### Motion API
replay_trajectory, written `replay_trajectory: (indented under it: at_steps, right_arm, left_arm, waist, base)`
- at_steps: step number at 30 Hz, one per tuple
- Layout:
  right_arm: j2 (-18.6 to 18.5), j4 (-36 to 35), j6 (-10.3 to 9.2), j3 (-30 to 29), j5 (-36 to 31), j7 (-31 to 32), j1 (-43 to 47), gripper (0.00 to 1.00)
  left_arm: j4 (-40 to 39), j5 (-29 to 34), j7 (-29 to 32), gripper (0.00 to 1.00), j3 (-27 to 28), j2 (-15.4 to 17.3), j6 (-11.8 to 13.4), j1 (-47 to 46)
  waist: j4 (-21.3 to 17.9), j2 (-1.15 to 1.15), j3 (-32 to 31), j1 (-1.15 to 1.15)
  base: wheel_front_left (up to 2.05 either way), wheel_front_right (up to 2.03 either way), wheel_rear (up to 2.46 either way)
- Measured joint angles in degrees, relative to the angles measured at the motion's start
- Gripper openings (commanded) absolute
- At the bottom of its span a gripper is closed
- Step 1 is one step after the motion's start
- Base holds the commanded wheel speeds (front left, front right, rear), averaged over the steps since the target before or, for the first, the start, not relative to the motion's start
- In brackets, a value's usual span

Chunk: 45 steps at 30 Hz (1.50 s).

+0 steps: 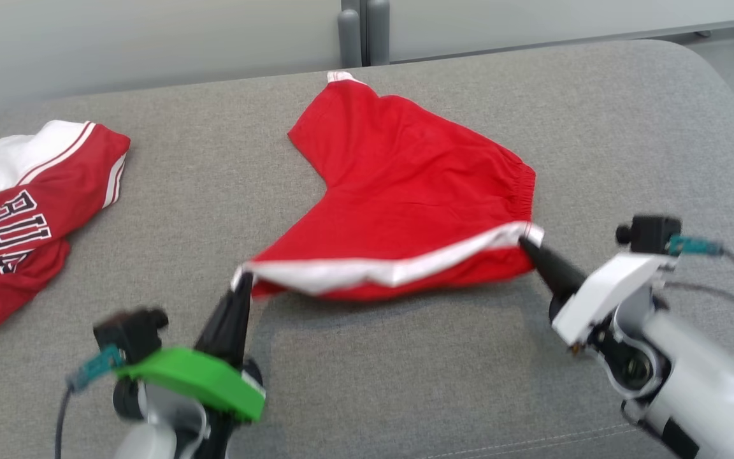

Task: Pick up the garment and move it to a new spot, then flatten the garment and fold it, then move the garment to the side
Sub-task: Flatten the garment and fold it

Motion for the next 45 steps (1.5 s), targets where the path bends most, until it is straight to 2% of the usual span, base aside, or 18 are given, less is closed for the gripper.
replay_trajectory:
  at_steps: [3,7,11,17,25,34,39,45]
  right_arm:
    - [2.0,1.8,1.24,0.8,1.0,-0.9,3.5,0.00]
    - [3.3,2.0,2.93,0.3,1.4,-3.5,3.9,0.00]
    - [3.0,1.4,3.43,0.3,0.4,-5.6,3.9,0.00]
    - [2.0,-0.3,3.46,1.3,-2.7,-6.7,4.2,0.00]
    - [-0.4,-2.6,3.91,1.4,-3.5,-7.7,10.5,0.00]
    - [-2.3,-7.1,3.93,0.3,-4.6,-7.8,13.8,0.00]
    - [-5.2,-11.7,3.94,-2.7,-4.8,-8.2,15.2,0.00]
    - [-8.5,-15.8,3.94,-2.1,-5.8,-8.3,17.0,0.00]
  left_arm:
    - [3.0,-0.6,-2.7,0.00,0.0,-0.2,-0.4,4.6]
    - [4.4,-1.0,-6.4,0.00,1.0,-0.3,-1.7,4.8]
    - [4.8,-0.8,-9.2,0.00,1.6,-0.2,-2.8,4.8]
    - [4.3,1.0,-11.4,0.00,1.9,0.0,-3.2,5.2]
    - [1.5,3.7,-12.2,0.00,-0.6,0.0,-4.0,11.1]
    - [-3.3,5.5,-12.7,0.00,0.1,0.3,-4.0,16.3]
    - [-8.5,6.6,-12.7,0.00,2.0,0.4,-4.0,17.4]
    - [-12.9,7.9,-12.7,0.00,2.1,0.4,-4.0,18.6]
  waist:
    - [-0.1,0.00,0.7,0.00]
    - [-0.1,0.00,0.5,0.00]
    - [0.2,0.00,-0.7,0.00]
    - [0.1,0.00,-2.9,0.00]
    - [1.5,0.00,-4.9,0.00]
    - [3.1,0.00,-6.1,0.00]
    - [1.9,0.00,-6.5,0.00]
    - [0.0,0.00,-6.8,0.00]
  base:
    - [0.00,0.00,0.00]
    - [0.00,0.00,0.00]
    - [0.00,0.00,0.00]
    - [0.00,0.00,0.00]
    - [0.00,0.00,0.00]
    - [0.00,0.00,0.00]
    - [0.00,0.00,0.00]
    - [0.00,0.00,0.00]
